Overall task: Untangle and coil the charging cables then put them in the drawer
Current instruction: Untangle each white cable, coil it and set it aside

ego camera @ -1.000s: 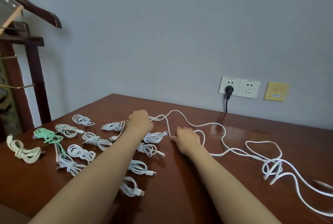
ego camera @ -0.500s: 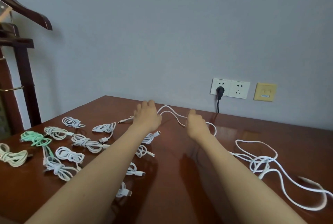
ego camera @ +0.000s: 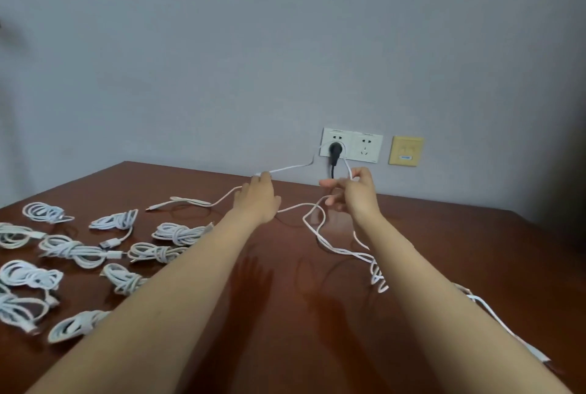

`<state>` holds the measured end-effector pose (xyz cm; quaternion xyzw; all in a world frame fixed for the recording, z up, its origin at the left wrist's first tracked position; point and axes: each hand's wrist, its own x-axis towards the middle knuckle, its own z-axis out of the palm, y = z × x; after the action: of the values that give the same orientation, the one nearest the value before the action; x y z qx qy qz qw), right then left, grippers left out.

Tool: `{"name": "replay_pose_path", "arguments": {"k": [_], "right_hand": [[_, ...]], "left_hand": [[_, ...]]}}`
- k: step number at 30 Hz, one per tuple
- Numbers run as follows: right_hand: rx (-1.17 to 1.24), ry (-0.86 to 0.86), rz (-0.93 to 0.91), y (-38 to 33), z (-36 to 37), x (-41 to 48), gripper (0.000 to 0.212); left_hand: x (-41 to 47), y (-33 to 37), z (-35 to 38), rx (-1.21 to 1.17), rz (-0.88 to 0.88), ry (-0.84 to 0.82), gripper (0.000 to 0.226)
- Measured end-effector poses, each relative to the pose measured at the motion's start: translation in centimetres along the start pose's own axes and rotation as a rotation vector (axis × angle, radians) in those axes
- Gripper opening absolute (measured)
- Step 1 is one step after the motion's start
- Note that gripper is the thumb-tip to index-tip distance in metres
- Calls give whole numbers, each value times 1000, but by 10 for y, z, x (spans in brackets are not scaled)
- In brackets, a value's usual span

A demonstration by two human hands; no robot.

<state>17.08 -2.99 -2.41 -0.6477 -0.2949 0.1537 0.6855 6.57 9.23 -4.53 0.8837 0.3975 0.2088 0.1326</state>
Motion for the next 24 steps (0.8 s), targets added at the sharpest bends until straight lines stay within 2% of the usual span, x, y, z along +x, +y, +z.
{"name": "replay_pose_path", "arguments": {"k": [6, 9, 11, 13, 14, 15, 17, 18, 20, 22, 24], "right_hand": [[175, -25, 12, -1, -23, -10, 32], [276, 21, 43, 1, -31, -16, 29], [324, 33, 43, -1, -35, -19, 28], [338, 65, 38, -2, -41, -22, 28], [328, 100, 48, -2, -44, -22, 28], [304, 145, 71, -2, -46, -23, 27], [193, 242, 154, -2, -51, -24, 25], [100, 274, 201, -1, -53, -26, 24], [-154, 309, 262, 0, -58, -30, 26], [-521, 357, 170, 5, -62, -35, 34], [-860, 380, -75, 8, -63, -44, 44]], "left_hand": [[-5, 22, 15, -134, 49, 108, 71], [0, 26, 16, -86, 105, 193, 72], [3, 25, 13, -60, 110, 207, 65], [1, 27, 12, -100, 133, 101, 38], [-2, 29, 11, -164, 126, -10, 25], [-6, 31, 12, -266, 111, -122, 21], [-17, 39, 14, -514, 30, -303, 26], [-22, 43, 15, -566, 24, -337, 28], [-31, 53, 16, -516, 73, -314, 27], [-35, 58, 20, -308, 107, -180, 25], [-35, 60, 26, -185, 115, -138, 23]]}}
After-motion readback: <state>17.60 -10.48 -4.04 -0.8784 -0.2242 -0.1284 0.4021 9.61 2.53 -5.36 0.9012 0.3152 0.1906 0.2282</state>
